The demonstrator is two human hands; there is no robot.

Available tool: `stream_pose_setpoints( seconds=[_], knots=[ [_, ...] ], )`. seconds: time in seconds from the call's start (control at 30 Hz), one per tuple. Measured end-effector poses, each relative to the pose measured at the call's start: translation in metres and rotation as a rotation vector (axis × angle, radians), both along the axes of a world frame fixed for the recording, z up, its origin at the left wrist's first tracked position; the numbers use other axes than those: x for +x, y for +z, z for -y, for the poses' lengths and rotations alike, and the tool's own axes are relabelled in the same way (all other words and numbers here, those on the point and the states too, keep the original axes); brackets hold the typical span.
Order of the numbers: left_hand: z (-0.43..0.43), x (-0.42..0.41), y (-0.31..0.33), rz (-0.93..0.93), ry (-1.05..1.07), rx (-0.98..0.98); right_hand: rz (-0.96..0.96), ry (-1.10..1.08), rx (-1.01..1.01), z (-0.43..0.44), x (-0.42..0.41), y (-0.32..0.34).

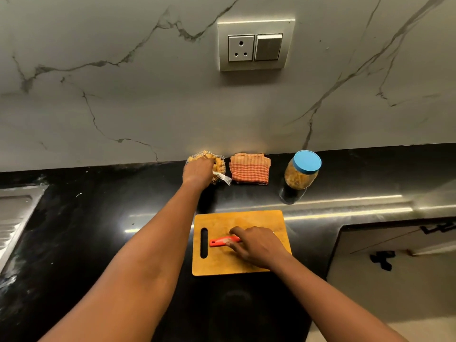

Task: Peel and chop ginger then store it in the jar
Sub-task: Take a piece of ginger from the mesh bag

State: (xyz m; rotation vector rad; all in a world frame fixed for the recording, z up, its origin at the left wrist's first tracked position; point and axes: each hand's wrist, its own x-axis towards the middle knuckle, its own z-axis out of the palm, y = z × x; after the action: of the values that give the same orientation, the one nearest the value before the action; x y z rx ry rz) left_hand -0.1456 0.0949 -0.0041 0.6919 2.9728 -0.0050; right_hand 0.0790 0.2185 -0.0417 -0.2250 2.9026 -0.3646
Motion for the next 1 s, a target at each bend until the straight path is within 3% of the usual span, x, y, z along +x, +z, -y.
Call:
stream_pose_setpoints(
  seconds=[0.53, 0.77, 1.0],
  knots=[
    [0.001, -0.012, -0.018, -0.012, 0.057, -0.067, 0.047, 0.024, -0.068, 0.000, 0.001, -0.001],
    [0.008, -0.013, -0.014, -0.069, -0.005, 0.020, 0.035, 0.029, -0.069, 0.000, 0.002, -0.002],
    [0.024, -0.017, -0.005, -0.038, 0.145, 0.272, 0.013, -0.005, -0.071, 0.005, 0.000, -0.005]
  ],
)
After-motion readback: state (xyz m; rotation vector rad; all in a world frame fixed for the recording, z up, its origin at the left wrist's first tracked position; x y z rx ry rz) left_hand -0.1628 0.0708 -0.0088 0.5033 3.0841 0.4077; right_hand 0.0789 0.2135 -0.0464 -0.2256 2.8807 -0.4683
